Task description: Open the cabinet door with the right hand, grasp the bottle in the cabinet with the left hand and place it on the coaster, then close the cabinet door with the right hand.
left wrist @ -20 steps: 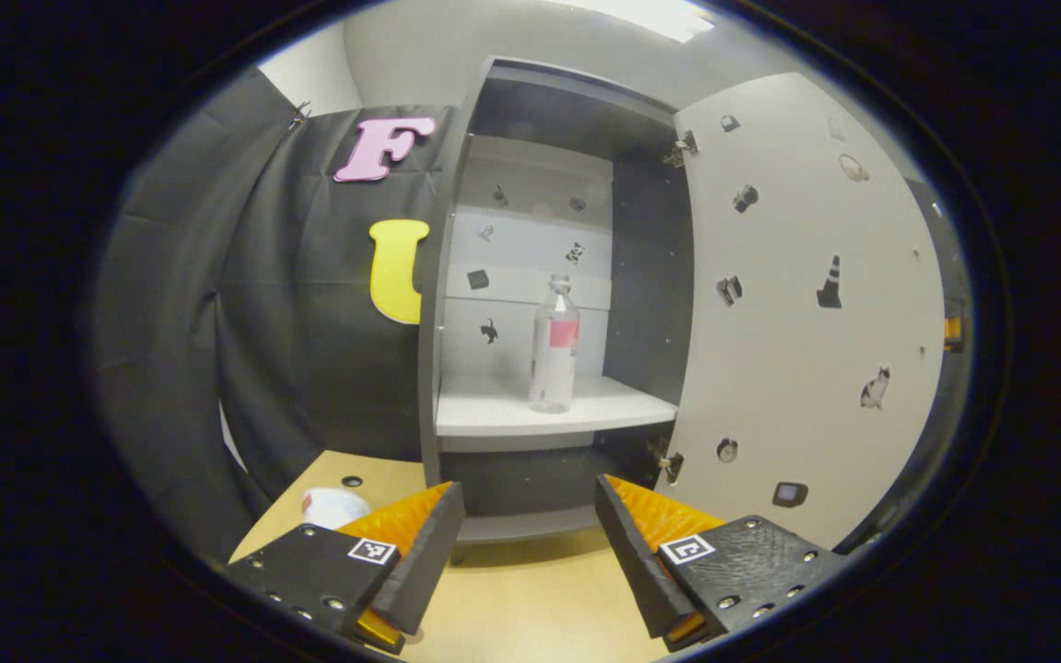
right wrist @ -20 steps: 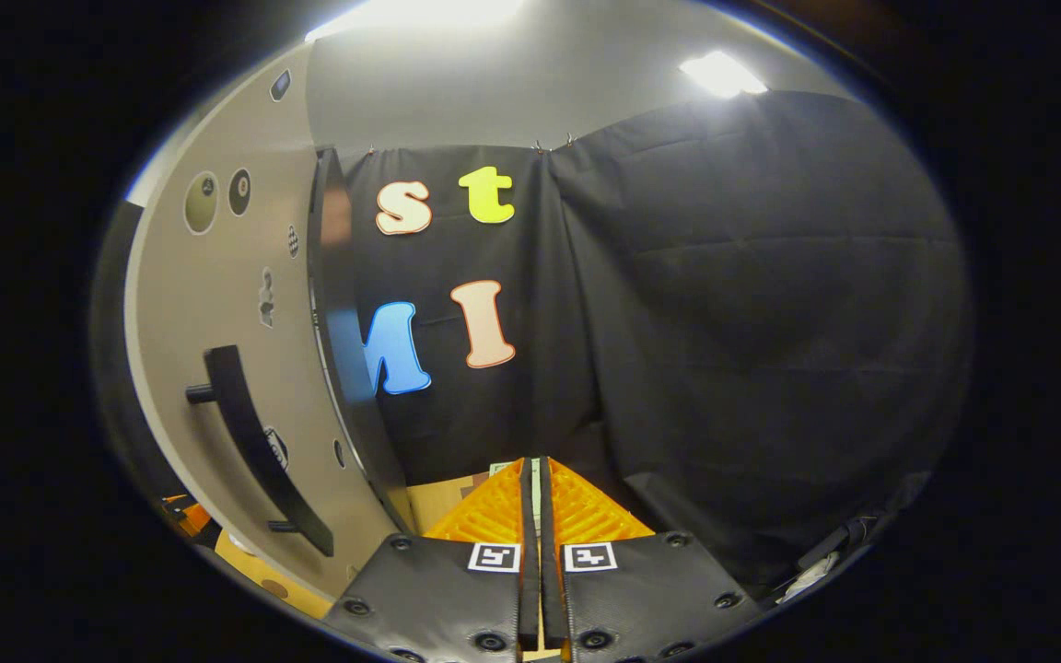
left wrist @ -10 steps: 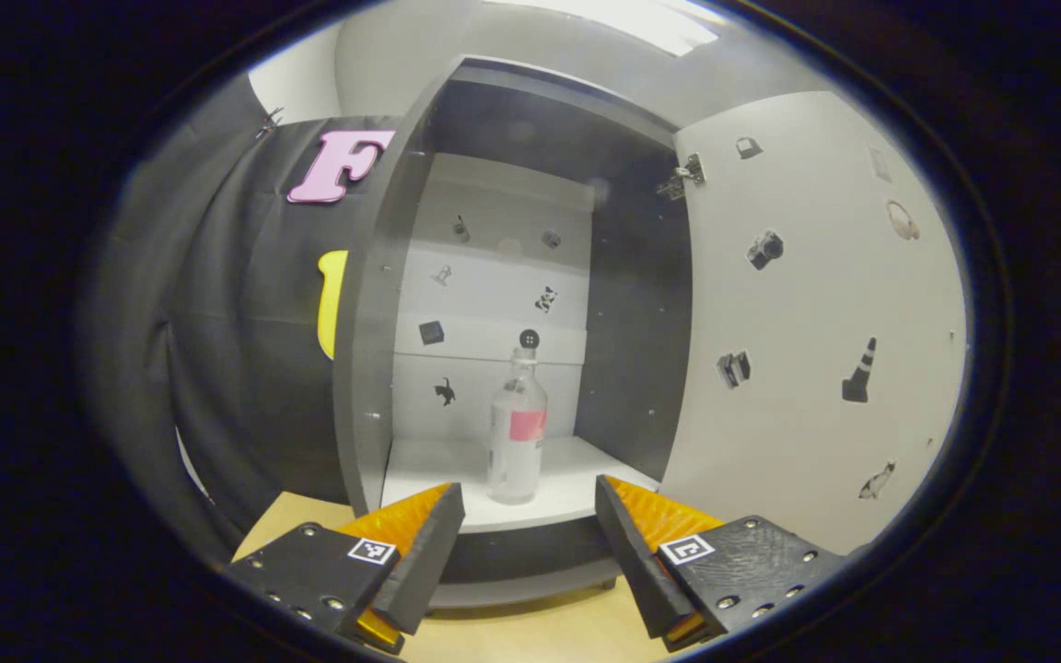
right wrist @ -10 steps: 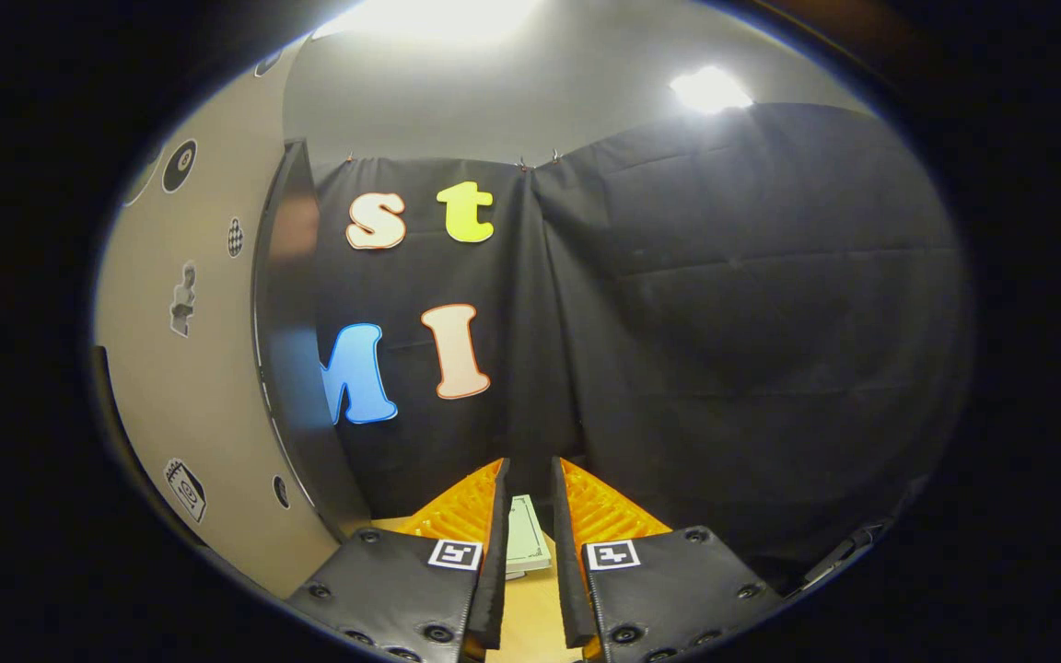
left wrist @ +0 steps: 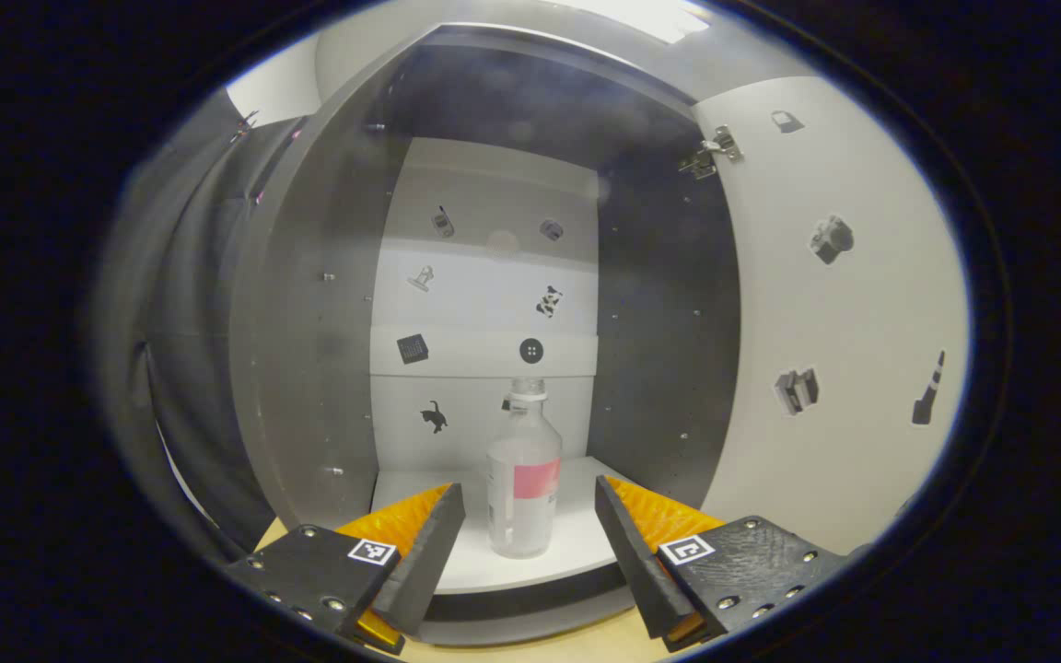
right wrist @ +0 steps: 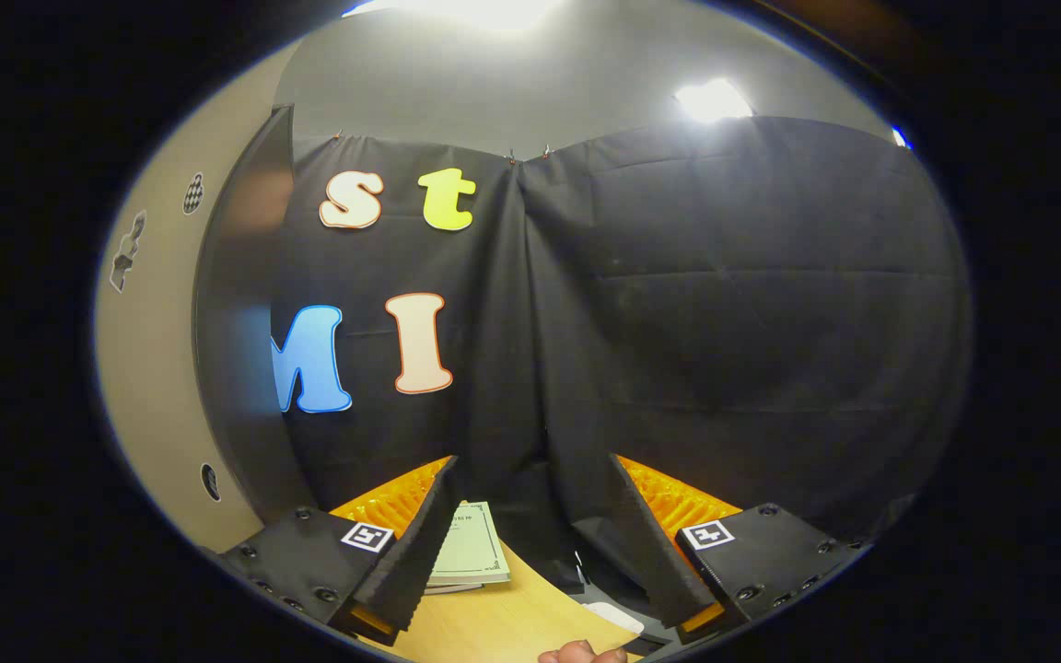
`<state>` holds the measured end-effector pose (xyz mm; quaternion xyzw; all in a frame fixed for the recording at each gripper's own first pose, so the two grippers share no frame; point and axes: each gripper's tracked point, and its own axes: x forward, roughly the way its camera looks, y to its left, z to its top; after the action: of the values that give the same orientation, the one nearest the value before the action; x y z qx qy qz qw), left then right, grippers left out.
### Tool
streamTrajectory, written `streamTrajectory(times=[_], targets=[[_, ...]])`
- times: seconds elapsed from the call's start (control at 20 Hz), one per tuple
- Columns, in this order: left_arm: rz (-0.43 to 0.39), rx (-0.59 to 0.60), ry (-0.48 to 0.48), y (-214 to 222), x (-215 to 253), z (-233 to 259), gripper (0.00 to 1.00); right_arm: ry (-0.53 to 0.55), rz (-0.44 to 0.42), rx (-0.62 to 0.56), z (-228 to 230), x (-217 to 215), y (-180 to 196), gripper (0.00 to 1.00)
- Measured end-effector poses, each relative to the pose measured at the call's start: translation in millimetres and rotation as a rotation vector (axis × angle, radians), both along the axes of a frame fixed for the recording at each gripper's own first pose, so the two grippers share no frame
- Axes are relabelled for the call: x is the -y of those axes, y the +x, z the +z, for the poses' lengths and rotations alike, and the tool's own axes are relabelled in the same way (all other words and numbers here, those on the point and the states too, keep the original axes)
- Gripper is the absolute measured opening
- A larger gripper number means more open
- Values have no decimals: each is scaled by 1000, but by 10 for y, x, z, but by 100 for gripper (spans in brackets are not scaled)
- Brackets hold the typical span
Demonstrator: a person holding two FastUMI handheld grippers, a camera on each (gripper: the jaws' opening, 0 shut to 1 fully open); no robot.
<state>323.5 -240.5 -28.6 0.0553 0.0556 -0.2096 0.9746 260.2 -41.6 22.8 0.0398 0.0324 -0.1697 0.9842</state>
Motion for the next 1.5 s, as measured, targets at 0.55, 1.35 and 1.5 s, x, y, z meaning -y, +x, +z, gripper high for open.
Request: streamTrajectory(times=[0.55,1.35,1.5], targets=[[-22,-54,0,548,241,-287,87,-14,24,-50,-128,13,391,98],[-4,-44,42,818,341,-433,75,-22,-2,-117,-387,215,551,99],[-28,-57,26,758,381,-431,74,-27,-5,-124,-425,254,570,98]])
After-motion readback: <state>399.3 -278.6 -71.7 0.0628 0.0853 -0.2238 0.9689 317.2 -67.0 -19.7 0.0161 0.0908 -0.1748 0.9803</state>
